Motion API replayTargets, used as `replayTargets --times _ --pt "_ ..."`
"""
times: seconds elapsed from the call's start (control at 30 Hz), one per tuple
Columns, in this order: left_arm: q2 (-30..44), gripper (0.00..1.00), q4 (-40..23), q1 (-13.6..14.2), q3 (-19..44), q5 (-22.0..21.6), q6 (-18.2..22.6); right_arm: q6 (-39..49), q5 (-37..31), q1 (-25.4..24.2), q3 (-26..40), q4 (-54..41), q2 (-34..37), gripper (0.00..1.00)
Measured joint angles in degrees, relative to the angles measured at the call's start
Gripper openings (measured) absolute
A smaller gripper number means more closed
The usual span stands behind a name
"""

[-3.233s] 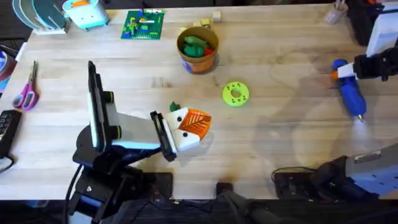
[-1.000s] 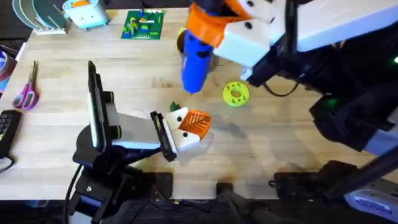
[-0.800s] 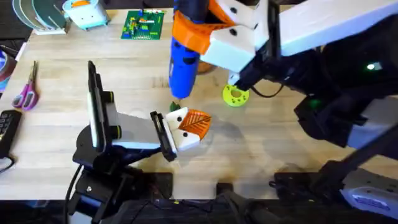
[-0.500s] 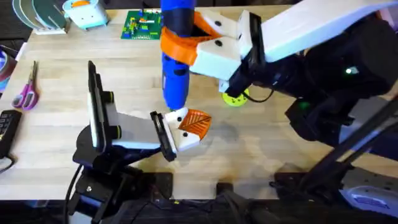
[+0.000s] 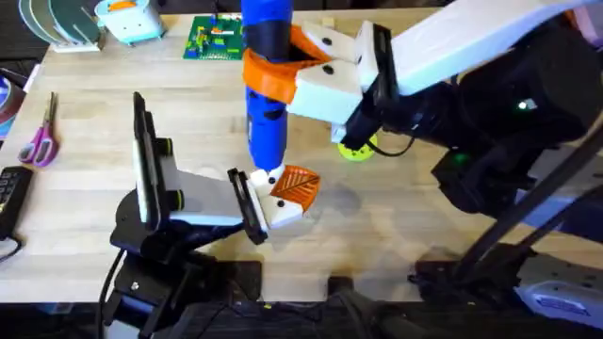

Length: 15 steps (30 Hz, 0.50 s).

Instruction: Pick up the gripper from the table and insert it into the empty holder that is missing its gripper. Then pick up a screw, insert it into the mounting hole, and use the screwdriver to tighten it. Finally, clean up the table by picking up the vegetable and placing it into the bucket.

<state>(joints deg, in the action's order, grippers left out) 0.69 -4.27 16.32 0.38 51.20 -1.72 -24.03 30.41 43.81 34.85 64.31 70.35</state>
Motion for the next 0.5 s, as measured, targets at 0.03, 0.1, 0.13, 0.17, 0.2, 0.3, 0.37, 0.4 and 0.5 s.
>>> replayTargets --times 0.03,0.1,0.13,0.17,0.2,0.3,0.37,0.4,0.5 --pt "0.00 0.008 -0.01 0.00 0.00 0.00 0.00 -0.02 0.20 0.00 0.00 0.00 0.00 0.023" --pt "0.00 0.008 0.00 0.00 0.00 0.00 0.00 -0.02 0.62 0.00 0.00 0.00 0.00 0.023" --pt "0.00 0.008 0.00 0.00 0.00 0.00 0.00 -0.02 0.78 0.00 0.00 0.02 0.00 0.023" --pt "0.00 0.008 0.00 0.00 0.00 0.00 0.00 0.00 0.88 0.00 0.00 0.00 0.00 0.023" --pt "0.00 0.008 0.00 0.00 0.00 0.00 0.00 0.00 0.97 0.00 0.00 0.00 0.00 0.023" --pt "0.00 0.008 0.00 0.00 0.00 0.00 0.00 -0.02 0.99 0.00 0.00 0.00 0.00 0.023" --pt "0.00 0.008 0.00 0.00 0.00 0.00 0.00 -0.16 1.04 0.00 0.00 0.02 0.00 0.023" --pt "0.00 0.008 0.00 0.00 0.00 0.00 0.00 -0.20 1.22 0.00 0.00 0.02 0.00 0.023" --pt "0.00 0.008 0.00 0.00 0.00 0.00 0.00 -0.24 2.01 0.00 0.00 -0.04 0.00 0.023"
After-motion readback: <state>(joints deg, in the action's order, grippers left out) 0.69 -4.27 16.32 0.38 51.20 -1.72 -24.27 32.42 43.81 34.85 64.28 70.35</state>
